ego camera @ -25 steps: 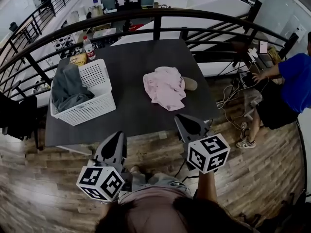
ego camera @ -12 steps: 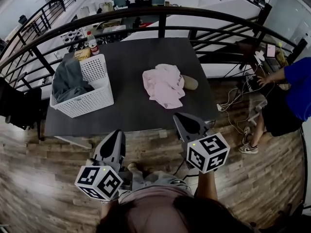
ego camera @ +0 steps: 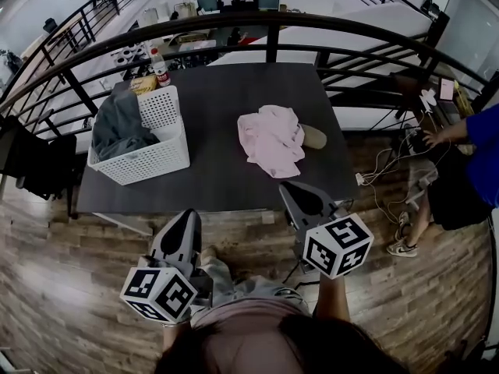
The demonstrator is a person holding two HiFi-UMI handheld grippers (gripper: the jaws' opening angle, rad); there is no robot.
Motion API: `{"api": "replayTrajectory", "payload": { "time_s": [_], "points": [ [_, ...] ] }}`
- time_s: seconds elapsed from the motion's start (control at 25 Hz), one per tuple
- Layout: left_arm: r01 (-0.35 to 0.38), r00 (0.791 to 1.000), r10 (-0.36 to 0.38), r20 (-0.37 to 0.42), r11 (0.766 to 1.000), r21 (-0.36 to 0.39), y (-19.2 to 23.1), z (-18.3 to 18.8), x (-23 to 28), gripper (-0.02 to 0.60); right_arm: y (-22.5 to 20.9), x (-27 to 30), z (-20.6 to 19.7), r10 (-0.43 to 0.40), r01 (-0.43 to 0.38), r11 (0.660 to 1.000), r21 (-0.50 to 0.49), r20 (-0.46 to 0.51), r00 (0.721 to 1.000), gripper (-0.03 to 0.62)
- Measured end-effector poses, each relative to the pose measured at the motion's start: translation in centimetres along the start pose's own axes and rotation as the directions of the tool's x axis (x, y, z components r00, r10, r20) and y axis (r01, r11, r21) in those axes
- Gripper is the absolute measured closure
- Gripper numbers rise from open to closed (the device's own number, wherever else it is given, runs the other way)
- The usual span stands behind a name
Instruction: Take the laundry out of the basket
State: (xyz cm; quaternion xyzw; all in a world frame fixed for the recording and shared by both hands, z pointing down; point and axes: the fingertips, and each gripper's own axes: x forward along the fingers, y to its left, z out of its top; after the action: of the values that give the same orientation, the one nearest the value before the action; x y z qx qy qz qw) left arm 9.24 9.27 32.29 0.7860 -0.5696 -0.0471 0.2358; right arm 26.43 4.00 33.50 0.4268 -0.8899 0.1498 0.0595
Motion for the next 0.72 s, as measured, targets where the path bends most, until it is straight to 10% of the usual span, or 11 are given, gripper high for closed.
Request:
{"api": "replayTrajectory", "payload": {
  "time_s": [0.72],
  "points": [
    [-0.027,0.999,0.027,0.023,1.0,-0.014,10.2,5.2,2.9,0.584,3.8,11.1,1.5,0.066,-0.066,0.998,0.007,-0.02,0.998,0.576]
  ]
}}
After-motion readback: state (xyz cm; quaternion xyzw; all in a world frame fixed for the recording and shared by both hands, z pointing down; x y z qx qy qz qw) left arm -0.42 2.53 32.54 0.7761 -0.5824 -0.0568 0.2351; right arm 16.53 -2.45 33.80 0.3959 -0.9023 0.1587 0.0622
